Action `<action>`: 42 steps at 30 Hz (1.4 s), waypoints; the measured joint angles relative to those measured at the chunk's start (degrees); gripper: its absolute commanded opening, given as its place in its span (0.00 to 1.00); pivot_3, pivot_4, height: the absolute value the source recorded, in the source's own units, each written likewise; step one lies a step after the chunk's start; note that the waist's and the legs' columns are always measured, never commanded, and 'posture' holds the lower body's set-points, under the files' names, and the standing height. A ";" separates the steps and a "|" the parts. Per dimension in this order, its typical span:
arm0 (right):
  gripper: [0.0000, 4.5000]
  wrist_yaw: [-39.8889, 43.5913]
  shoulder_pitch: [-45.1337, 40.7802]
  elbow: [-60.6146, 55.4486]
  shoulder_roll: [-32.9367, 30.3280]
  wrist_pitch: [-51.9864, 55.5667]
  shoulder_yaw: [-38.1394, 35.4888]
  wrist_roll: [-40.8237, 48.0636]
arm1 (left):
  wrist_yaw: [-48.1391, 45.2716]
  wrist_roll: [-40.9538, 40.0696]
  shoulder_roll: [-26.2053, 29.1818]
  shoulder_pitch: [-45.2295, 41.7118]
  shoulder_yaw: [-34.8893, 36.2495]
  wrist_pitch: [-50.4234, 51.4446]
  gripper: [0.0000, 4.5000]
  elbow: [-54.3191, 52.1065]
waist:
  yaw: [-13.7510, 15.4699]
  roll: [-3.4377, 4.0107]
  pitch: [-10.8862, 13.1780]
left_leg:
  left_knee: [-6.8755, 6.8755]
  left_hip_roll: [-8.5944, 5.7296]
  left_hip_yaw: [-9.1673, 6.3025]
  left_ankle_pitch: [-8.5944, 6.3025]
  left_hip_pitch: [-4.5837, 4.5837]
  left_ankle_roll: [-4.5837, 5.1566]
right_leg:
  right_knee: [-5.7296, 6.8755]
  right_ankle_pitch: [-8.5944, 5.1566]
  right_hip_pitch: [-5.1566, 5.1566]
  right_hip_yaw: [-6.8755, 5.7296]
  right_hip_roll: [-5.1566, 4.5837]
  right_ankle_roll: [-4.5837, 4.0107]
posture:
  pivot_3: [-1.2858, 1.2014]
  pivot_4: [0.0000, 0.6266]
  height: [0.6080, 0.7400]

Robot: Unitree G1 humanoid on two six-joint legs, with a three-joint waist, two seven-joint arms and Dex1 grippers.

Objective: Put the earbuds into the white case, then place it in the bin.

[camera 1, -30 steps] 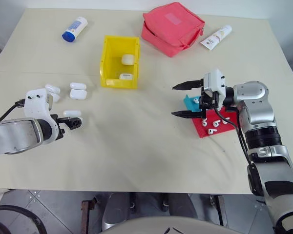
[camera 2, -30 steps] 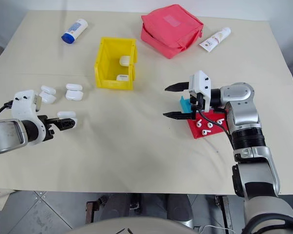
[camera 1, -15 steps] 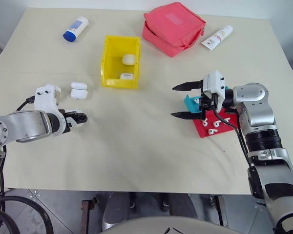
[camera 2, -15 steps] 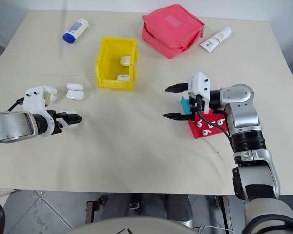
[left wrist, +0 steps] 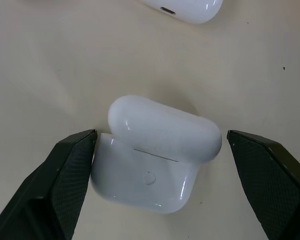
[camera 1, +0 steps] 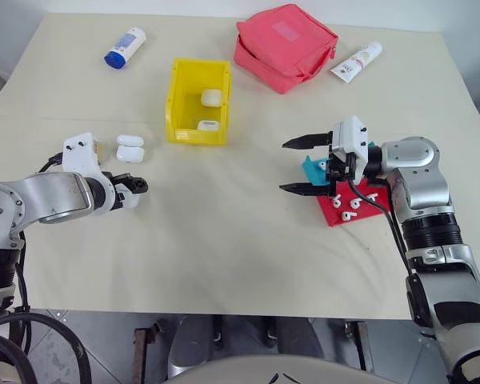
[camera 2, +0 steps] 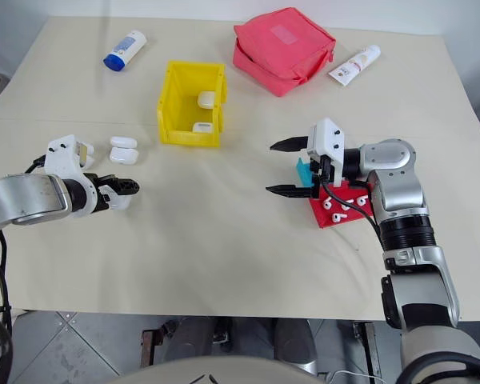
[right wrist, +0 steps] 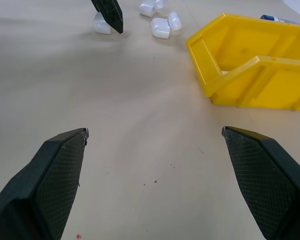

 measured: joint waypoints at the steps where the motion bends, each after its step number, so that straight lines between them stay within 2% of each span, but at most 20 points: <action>1: 1.00 0.00 0.00 0.00 0.00 -0.03 0.00 -0.07 | 0.23 -0.20 0.00 -0.02 -0.01 0.18 0.98 0.03 | -0.02 0.00 0.00 | 0.00 0.00 0.00 0.00 0.00 0.00 | 0.00 0.00 0.00 0.00 0.00 0.00 | 0.52 0.24 1.00; 17: 1.00 -0.66 0.00 0.16 0.13 -0.85 0.00 -0.97 | -2.45 -1.05 3.12 0.03 -0.57 6.72 0.98 0.15 | -0.13 0.02 0.01 | -0.03 0.01 0.02 0.00 0.01 -0.01 | 0.00 -0.01 -0.01 0.01 0.02 0.02 | 0.52 0.24 1.00; 20: 1.00 -0.76 0.00 0.44 0.14 -0.96 0.00 -1.03 | -2.06 -1.03 3.19 0.03 -0.73 6.41 0.85 0.31 | -0.13 0.02 0.01 | -0.03 0.01 0.02 0.00 0.02 -0.01 | -0.01 -0.01 -0.01 0.02 0.02 0.02 | 0.52 0.24 1.00; 23: 1.00 -0.96 0.00 0.85 0.16 -1.05 0.00 -1.17 | -1.88 -0.93 3.43 0.03 -0.93 6.02 0.64 0.82 | -0.13 0.03 0.02 | -0.03 0.01 0.02 0.00 0.01 -0.01 | -0.01 -0.01 -0.01 0.02 0.01 0.02 | 0.52 0.24 1.00; 27: 1.00 -1.21 0.00 0.94 0.25 -1.30 0.00 -1.19 | -4.28 1.34 3.46 0.38 -0.81 6.11 0.62 -0.02 | -0.04 0.03 0.02 | -0.02 -0.02 0.02 0.00 0.01 -0.01 | -0.01 -0.01 0.00 0.02 0.01 0.02 | 0.52 0.24 1.00; 30: 1.00 -1.38 0.00 1.02 0.25 -1.67 -0.01 -1.20 | -11.28 8.22 3.98 2.07 0.21 6.73 0.62 -3.09 | -0.04 0.05 0.03 | -0.04 -0.02 0.05 0.00 0.01 -0.01 | -0.02 -0.02 -0.01 -0.04 0.06 0.03 | 0.52 0.24 1.00; 34: 1.00 -1.86 -0.07 1.11 0.14 -1.86 -0.03 -1.22 | -32.28 26.51 5.38 7.10 0.69 1.61 0.62 -15.36 | -0.06 0.07 0.05 | -0.08 0.01 0.19 -0.01 -0.12 -0.05 | -0.24 -0.03 -0.11 0.02 0.37 0.05 | 0.52 0.24 1.00; 38: 1.00 -2.44 -0.17 1.30 -0.93 -1.81 -0.20 -1.25 | -51.50 42.55 4.94 12.47 2.22 -10.49 0.62 -23.37 | -0.06 0.14 0.09 | -0.20 0.13 0.38 0.02 -0.13 -0.17 | -0.42 -0.07 -0.17 0.08 0.48 0.12 | 0.52 0.24 1.00; 42: 1.00 -3.01 -0.13 1.27 -3.83 -0.77 -0.55 -1.29 | -72.24 58.26 -2.34 13.93 1.61 -28.91 0.62 -24.62 | 0.14 0.22 0.13 | -0.20 0.19 0.52 0.04 -0.13 -0.20 | -0.48 -0.09 -0.19 0.10 0.50 0.15 | 0.52 0.24 1.00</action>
